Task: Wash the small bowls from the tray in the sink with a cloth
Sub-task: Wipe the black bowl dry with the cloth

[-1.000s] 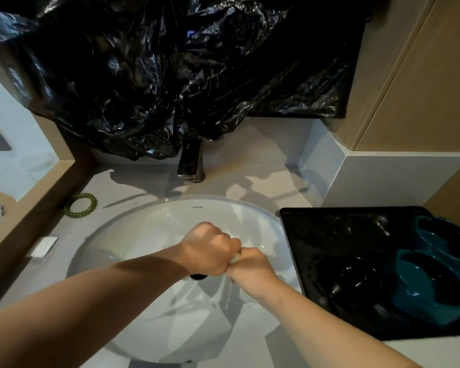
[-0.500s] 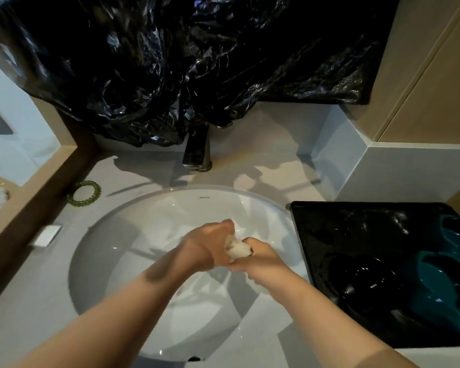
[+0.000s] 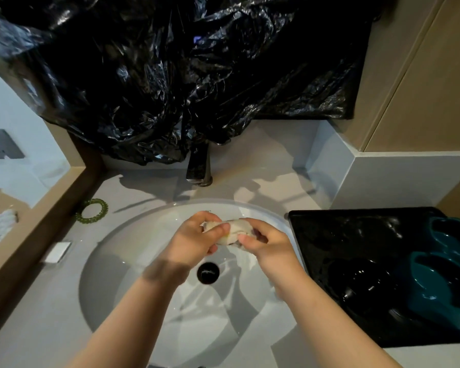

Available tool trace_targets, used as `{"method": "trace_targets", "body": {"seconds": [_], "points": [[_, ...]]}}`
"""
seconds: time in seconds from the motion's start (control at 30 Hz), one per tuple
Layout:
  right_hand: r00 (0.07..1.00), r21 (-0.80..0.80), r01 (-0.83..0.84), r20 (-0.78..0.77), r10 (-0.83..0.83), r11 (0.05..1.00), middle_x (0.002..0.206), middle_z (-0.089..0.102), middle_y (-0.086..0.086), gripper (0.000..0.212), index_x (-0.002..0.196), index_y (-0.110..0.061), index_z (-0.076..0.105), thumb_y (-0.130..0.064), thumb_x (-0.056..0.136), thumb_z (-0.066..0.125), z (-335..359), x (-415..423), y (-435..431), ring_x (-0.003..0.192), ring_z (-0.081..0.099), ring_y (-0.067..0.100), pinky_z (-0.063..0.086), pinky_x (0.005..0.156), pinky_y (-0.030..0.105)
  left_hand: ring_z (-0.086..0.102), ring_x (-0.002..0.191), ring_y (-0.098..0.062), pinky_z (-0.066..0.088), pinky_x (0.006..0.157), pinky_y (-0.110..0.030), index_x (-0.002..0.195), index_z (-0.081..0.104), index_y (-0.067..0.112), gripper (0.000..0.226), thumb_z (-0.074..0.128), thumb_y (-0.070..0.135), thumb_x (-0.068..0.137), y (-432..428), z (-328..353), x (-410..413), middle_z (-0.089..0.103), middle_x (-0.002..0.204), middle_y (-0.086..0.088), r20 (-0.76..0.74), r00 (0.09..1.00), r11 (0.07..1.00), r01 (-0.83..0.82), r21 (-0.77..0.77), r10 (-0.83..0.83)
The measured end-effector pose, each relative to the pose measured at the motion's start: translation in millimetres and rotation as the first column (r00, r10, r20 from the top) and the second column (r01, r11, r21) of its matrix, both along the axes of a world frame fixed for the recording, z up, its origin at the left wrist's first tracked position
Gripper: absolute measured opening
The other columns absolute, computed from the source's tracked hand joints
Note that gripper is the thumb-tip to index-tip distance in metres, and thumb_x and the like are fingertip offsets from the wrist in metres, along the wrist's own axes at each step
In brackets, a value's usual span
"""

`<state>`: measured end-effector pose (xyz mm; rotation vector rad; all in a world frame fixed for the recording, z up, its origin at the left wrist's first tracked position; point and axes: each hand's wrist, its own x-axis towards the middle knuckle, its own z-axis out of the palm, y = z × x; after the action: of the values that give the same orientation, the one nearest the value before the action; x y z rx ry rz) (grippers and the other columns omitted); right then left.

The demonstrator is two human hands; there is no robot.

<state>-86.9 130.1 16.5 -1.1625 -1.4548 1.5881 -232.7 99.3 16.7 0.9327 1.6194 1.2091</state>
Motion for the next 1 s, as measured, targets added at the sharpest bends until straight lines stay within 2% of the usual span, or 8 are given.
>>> {"method": "trace_targets", "body": {"seconds": [0.1, 0.2, 0.4, 0.5, 0.6, 0.7, 0.87, 1.0], "points": [[0.998, 0.007, 0.021, -0.059, -0.02, 1.0, 0.083, 0.07, -0.01, 0.018, 0.09, -0.029, 0.068, -0.014, 0.091, 0.058, 7.1, -2.3, 0.2, 0.08, 0.065, 0.006, 0.05, 0.069, 0.011, 0.049, 0.06, -0.012, 0.046, 0.066, -0.027, 0.082, 0.056, 0.015, 0.02, 0.063, 0.032, 0.088, -1.8, 8.1, 1.9, 0.057, 0.072, 0.0, 0.031, 0.999, 0.999, -0.034, 0.031, 0.033], [0.998, -0.016, 0.056, -0.032, -0.057, 0.998, 0.072, 0.066, -0.015, 0.026, 0.078, -0.035, 0.064, -0.023, 0.096, 0.05, 19.4, -2.5, 2.2, 0.068, 0.062, 0.001, 0.043, 0.056, 0.003, 0.059, 0.077, -0.013, 0.052, 0.074, -0.028, 0.091, 0.055, 0.02, 0.017, 0.068, 0.027, 0.085, -2.4, 19.2, -0.1, 0.064, 0.085, -0.003, -0.063, 0.992, 0.99, 0.112, 0.086, -0.106], [0.994, 0.014, 0.103, -0.025, -0.103, 0.995, 0.074, 0.066, -0.007, 0.019, 0.084, -0.021, 0.068, -0.022, 0.095, 0.052, 35.9, 0.8, 11.2, 0.068, 0.06, 0.005, 0.045, 0.056, 0.011, 0.066, 0.093, -0.023, 0.052, 0.087, -0.039, 0.098, 0.061, 0.014, 0.009, 0.059, 0.019, 0.091, 5.9, 39.5, -0.8, 0.07, 0.1, -0.014, 0.046, 0.996, 0.981, 0.071, 0.182, -0.081], [0.992, 0.093, 0.116, -0.052, -0.111, 0.989, 0.077, 0.062, -0.001, 0.014, 0.081, -0.017, 0.059, -0.004, 0.088, 0.059, 42.5, -2.8, 13.7, 0.058, 0.057, 0.003, 0.043, 0.049, 0.01, 0.067, 0.082, -0.024, 0.056, 0.075, -0.036, 0.095, 0.056, 0.009, 0.007, 0.054, 0.015, 0.094, 14.7, 44.7, 4.3, 0.068, 0.09, -0.013, 0.216, 0.976, 0.979, -0.005, 0.203, -0.04], [0.998, 0.134, 0.02, -0.063, -0.011, 0.991, 0.092, 0.054, 0.005, 0.035, 0.097, -0.024, 0.053, 0.005, 0.08, 0.063, 45.9, -5.1, 18.1, 0.067, 0.056, 0.011, 0.049, 0.062, 0.022, 0.059, 0.069, -0.025, 0.048, 0.066, -0.036, 0.08, 0.052, 0.016, 0.014, 0.057, 0.011, 0.093, 20.7, 42.8, 4.6, 0.06, 0.077, -0.011, 0.14, 0.989, 0.974, -0.074, 0.215, 0.044], [0.996, 0.085, -0.084, -0.024, 0.087, 0.993, 0.068, 0.047, 0.002, 0.018, 0.089, -0.018, 0.061, -0.002, 0.082, 0.066, 51.5, -5.2, 21.6, 0.056, 0.049, 0.01, 0.047, 0.057, 0.021, 0.055, 0.075, -0.026, 0.045, 0.072, -0.041, 0.073, 0.057, 0.023, 0.023, 0.057, 0.011, 0.092, 24.7, 45.5, -1.6, 0.058, 0.079, -0.01, 0.115, 0.99, 0.96, -0.105, 0.259, 0.077], [0.995, 0.09, 0.085, -0.058, -0.08, 0.992, 0.071, 0.048, 0.008, 0.019, 0.072, -0.014, 0.053, -0.008, 0.085, 0.065, 57.7, -11.5, 33.5, 0.067, 0.049, 0.021, 0.045, 0.069, 0.035, 0.054, 0.067, -0.023, 0.045, 0.058, -0.032, 0.083, 0.055, 0.014, 0.026, 0.073, 0.033, 0.079, 24.1, 65.3, -14.9, 0.056, 0.072, -0.008, 0.093, 0.993, 0.96, 0.042, 0.275, -0.07], [0.952, -0.026, 0.156, -0.261, -0.157, 0.987, 0.079, 0.055, 0.012, 0.013, 0.082, -0.013, 0.049, -0.009, 0.091, 0.058, 81.3, -10.2, 41.2, 0.056, 0.05, 0.018, 0.046, 0.056, 0.031, 0.061, 0.067, -0.014, 0.053, 0.063, -0.028, 0.089, 0.061, 0.01, 0.002, 0.059, 0.01, 0.09, 23.6, 79.0, -27.6, 0.063, 0.074, -0.005, 0.101, 0.987, 0.956, 0.089, 0.281, -0.121]]}}
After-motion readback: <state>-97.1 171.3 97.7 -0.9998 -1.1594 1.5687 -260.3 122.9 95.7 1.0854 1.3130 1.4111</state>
